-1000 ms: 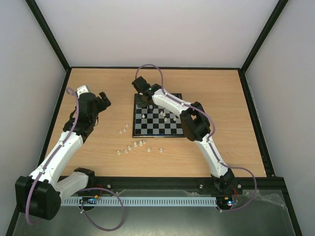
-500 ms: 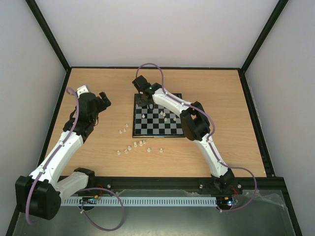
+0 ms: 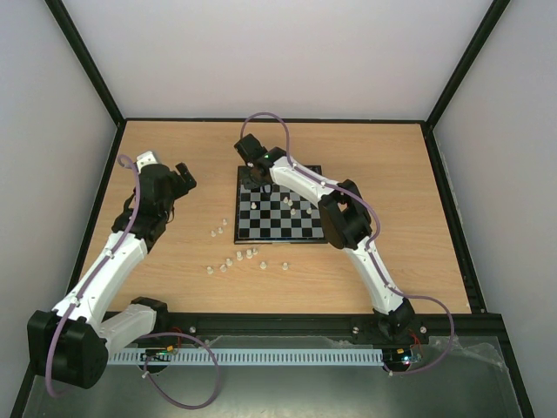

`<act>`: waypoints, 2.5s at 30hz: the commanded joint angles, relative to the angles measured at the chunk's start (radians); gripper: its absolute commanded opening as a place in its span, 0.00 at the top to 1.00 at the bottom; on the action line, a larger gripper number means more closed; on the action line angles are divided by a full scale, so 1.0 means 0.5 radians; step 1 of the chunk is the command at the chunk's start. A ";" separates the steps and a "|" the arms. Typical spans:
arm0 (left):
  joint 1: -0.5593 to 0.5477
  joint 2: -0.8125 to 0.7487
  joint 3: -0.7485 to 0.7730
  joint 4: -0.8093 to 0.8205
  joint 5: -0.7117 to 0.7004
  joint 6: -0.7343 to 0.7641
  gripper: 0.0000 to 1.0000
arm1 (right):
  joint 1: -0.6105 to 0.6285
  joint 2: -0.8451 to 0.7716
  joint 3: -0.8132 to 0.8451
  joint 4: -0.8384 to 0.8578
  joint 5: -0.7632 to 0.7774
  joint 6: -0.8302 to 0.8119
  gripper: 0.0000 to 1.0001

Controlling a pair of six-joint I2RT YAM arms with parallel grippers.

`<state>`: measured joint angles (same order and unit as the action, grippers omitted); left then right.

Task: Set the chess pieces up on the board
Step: Pick up the chess piece from the chessboard, then place the chess piece on the chessboard, then move the chess piece to the chessboard.

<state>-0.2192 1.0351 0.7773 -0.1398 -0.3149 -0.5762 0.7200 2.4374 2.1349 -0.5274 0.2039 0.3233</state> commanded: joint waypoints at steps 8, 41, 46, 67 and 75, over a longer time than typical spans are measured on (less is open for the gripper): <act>0.012 0.013 -0.045 0.050 -0.005 -0.007 0.00 | -0.008 0.023 -0.012 -0.072 0.070 0.001 0.90; 0.009 0.006 0.056 -0.011 0.009 -0.016 0.01 | -0.026 -0.178 0.013 0.004 -0.015 0.001 0.59; -0.006 -0.030 0.249 -0.123 0.105 -0.006 0.00 | -0.017 -0.551 -0.229 0.017 -0.115 0.024 0.29; -0.838 0.064 0.319 -0.416 0.259 -0.015 0.00 | -0.004 -2.110 -1.822 0.036 -0.264 0.295 0.01; -1.034 -0.037 0.184 -0.593 0.040 -0.126 0.00 | 0.100 -2.102 -1.982 0.003 -0.275 0.292 0.01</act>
<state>-0.7258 1.0672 0.9028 -0.3515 -0.2081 -0.6041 0.7395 1.3418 1.1740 -0.4744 0.0498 0.4690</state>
